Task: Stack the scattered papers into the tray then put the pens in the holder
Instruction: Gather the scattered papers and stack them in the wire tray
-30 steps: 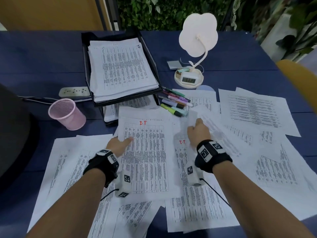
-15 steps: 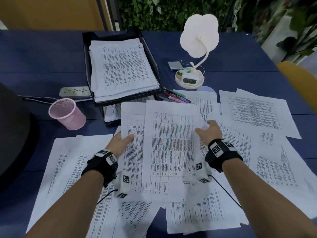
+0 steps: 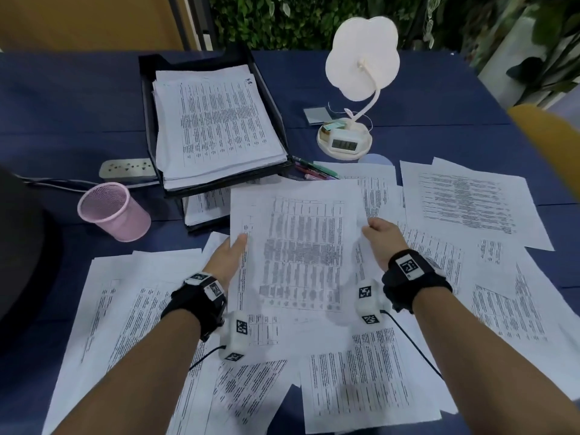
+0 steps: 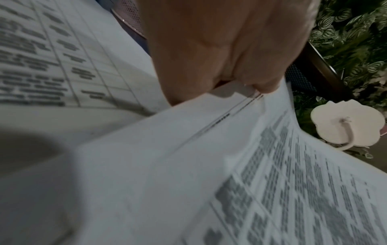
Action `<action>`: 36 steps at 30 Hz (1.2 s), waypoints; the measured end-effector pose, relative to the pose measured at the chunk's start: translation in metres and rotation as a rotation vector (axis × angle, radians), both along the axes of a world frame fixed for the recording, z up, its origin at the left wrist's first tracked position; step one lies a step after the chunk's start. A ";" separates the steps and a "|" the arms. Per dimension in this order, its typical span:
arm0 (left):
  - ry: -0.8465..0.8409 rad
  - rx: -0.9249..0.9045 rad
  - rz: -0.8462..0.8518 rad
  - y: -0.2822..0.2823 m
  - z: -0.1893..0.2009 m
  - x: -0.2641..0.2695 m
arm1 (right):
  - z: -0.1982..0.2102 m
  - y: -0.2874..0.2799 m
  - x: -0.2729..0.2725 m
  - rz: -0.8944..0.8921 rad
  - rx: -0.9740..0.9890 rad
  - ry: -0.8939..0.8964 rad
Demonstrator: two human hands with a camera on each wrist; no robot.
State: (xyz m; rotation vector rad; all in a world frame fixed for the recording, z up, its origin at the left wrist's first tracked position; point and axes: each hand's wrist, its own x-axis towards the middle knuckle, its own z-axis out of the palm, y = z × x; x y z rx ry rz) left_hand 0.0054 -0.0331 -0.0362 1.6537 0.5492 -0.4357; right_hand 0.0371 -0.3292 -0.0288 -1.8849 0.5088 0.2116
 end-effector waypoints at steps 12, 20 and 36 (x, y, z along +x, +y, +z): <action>-0.071 0.102 -0.148 -0.007 -0.010 -0.002 | -0.006 0.042 -0.007 0.071 -0.145 0.064; -0.068 0.364 -0.067 0.010 -0.015 0.005 | -0.010 -0.016 -0.009 0.038 -0.794 0.429; -0.027 0.409 -0.142 0.015 -0.018 0.003 | 0.006 -0.024 -0.024 0.061 -0.575 0.257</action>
